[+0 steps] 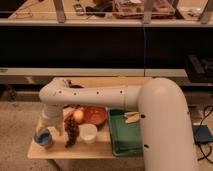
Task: Stack cups into tray
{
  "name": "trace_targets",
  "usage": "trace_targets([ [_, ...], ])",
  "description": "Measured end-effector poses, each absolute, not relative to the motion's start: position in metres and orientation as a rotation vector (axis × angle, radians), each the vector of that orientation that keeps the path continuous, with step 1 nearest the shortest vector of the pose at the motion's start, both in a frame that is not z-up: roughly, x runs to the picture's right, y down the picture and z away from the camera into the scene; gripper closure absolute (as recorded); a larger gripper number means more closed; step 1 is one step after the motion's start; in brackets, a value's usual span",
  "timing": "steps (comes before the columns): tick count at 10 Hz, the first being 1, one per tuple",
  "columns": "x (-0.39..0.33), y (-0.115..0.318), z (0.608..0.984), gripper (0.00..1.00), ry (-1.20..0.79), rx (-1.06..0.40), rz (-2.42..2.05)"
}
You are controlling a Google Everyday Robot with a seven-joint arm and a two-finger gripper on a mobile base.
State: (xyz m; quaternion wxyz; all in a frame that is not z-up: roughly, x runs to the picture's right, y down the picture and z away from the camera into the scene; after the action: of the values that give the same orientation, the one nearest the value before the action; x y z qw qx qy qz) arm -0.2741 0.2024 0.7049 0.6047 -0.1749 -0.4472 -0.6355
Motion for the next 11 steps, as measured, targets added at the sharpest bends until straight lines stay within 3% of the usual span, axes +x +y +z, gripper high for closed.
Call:
trace_targets([
  [11,-0.298,0.241,0.739,0.42,-1.092,-0.443,-1.487],
])
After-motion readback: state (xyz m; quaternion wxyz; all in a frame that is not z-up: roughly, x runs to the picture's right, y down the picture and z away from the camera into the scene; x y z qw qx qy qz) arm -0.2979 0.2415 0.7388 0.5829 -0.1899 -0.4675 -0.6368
